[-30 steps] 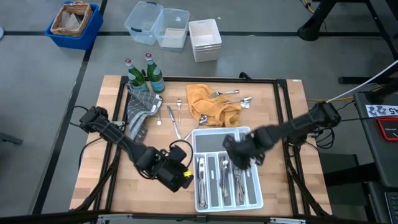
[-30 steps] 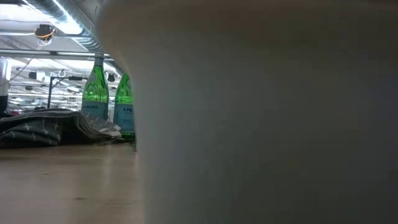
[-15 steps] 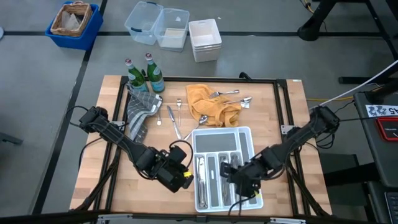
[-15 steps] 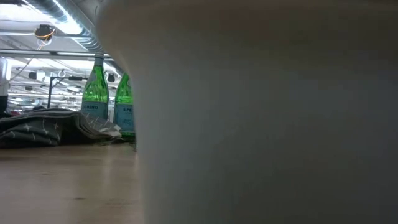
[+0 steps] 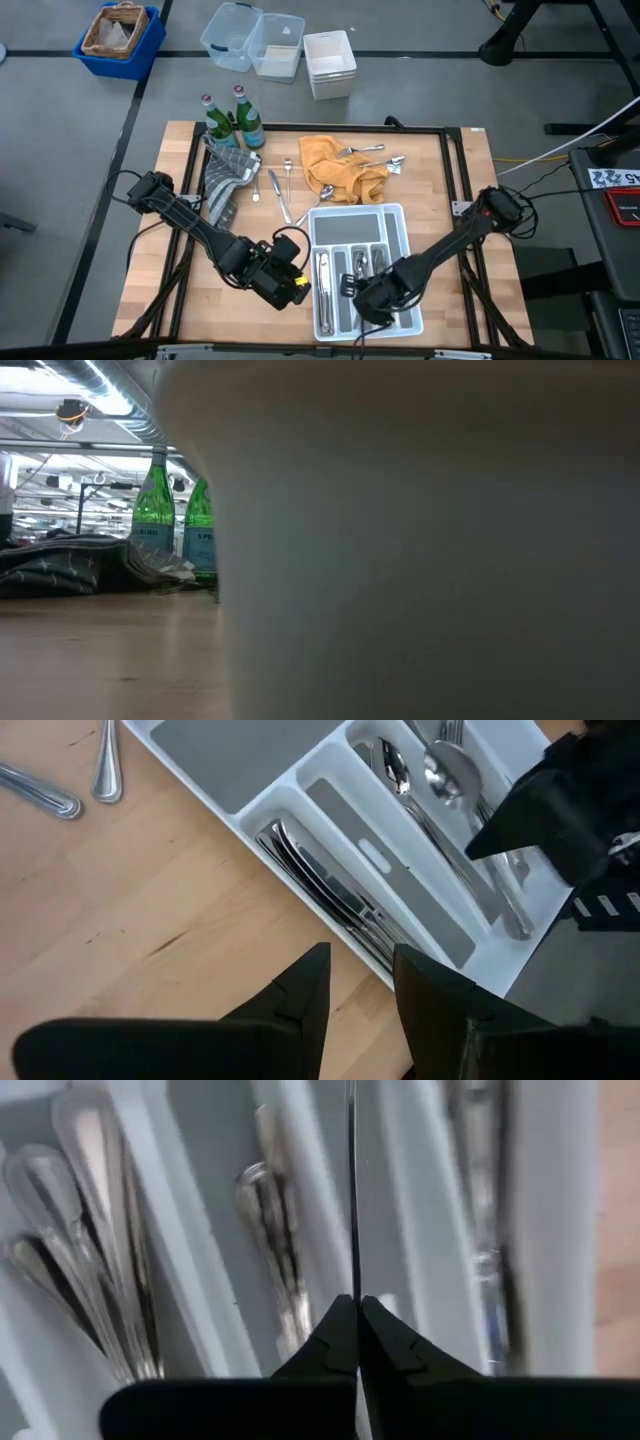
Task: Sort silverware
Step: Put the spoon into the silverware tray
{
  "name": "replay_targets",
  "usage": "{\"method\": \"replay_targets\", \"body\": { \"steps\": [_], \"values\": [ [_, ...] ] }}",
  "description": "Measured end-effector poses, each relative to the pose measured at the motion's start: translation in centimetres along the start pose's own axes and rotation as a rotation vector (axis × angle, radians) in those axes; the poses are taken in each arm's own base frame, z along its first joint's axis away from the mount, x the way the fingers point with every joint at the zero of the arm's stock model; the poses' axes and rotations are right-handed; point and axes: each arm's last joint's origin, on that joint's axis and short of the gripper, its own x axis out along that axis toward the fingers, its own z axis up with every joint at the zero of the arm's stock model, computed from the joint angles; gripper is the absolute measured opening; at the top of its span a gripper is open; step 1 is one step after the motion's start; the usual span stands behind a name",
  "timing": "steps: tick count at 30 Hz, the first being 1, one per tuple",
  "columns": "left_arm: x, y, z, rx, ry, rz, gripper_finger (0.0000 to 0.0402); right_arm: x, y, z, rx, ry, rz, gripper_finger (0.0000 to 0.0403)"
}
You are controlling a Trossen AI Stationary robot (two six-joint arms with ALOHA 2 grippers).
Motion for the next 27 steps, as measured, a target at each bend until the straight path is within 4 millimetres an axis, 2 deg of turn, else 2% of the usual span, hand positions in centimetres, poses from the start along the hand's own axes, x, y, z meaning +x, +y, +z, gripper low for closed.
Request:
{"method": "replay_targets", "body": {
  "steps": [5,14,21,27],
  "values": [
    [0.0,0.0,0.0,0.004,0.000,0.000,0.0102,1.5,0.4,-0.1,-0.029,0.041,0.038,0.0001],
    [0.0,0.0,0.0,0.022,-0.001,0.000,0.0102,1.6,0.5,-0.3,-0.086,0.045,0.045,0.0004],
    [0.0,0.0,0.0,0.020,-0.002,0.001,0.0102,2.7,1.5,-1.7,-0.077,0.087,0.103,0.0050],
    [0.0,0.0,0.1,0.018,-0.014,0.004,0.0102,2.9,1.7,-1.8,-0.055,0.103,0.090,0.0084]
  ]
}}
